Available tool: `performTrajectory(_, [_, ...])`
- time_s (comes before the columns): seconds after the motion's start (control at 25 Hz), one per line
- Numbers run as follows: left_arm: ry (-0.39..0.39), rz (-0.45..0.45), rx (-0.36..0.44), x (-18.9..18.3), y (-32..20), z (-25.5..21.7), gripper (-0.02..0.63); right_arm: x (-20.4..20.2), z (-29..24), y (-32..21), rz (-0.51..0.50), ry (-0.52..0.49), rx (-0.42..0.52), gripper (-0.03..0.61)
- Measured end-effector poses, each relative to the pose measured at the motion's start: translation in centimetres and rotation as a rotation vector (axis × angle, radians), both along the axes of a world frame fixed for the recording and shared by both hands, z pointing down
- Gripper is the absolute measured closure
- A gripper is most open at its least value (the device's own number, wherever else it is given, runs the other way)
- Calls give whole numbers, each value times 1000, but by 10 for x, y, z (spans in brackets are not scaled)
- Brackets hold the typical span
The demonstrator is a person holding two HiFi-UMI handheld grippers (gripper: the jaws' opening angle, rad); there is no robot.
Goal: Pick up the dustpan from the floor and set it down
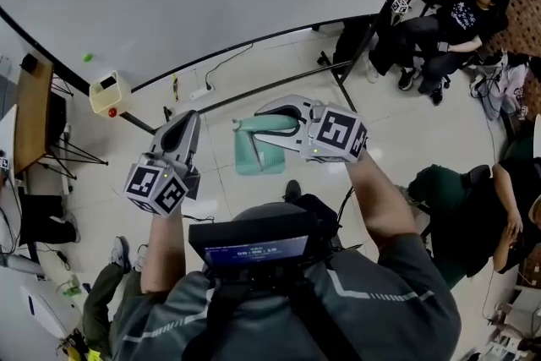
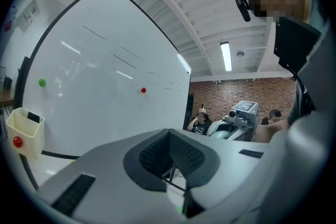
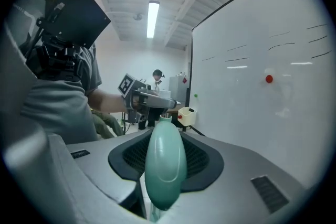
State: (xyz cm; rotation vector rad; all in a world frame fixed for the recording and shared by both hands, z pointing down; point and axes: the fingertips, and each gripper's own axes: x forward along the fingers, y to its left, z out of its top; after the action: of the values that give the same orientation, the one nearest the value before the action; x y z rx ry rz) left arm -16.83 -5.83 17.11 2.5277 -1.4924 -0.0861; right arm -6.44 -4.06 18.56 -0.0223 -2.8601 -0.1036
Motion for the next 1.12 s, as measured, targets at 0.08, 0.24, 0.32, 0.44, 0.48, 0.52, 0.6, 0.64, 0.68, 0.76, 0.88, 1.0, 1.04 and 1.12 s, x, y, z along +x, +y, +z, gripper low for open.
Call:
performTrajectory(0.08, [-2,-31,0,10,-24,-2,580,7,2,-25,-28,6,5,414])
performTrajectory(0.24, [4,-62,-28,26,-62,7,580,19,12,-68,-62,27,14,414])
performTrajectory(0.32, [3,-59,-46,29,-79,11,580,19,20,-86,-62,51,26,414])
performTrajectory(0.44, [7,-29,-51,24,-100,21,580,14,33,-111,-48,70,20,414])
performTrajectory(0.48, [14,-19,-56,22,-107,24,580,13,37,-120,-36,74,15,415])
performTrajectory(0.52, [18,-9,-61,19,-113,26,580,12,41,-128,-22,74,11,414])
performTrajectory(0.6, [13,9,-65,13,-124,31,580,9,47,-142,-1,71,7,414])
performTrajectory(0.64, [8,14,-69,9,-129,36,580,8,51,-148,5,71,5,414])
performTrajectory(0.68, [8,18,-75,5,-134,41,580,7,55,-153,11,73,3,414])
performTrajectory(0.76, [16,28,-89,1,-142,52,580,9,61,-163,21,74,0,414])
performTrajectory(0.88, [10,51,-102,5,-152,59,580,13,70,-178,40,70,-9,414])
performTrajectory(1.0, [18,65,-106,12,-162,66,580,21,82,-188,51,75,-29,415])
performTrajectory(1.04, [21,69,-106,16,-166,69,580,24,87,-192,54,79,-33,414])
performTrajectory(1.12, [22,79,-110,22,-177,82,580,29,101,-202,57,86,-40,414])
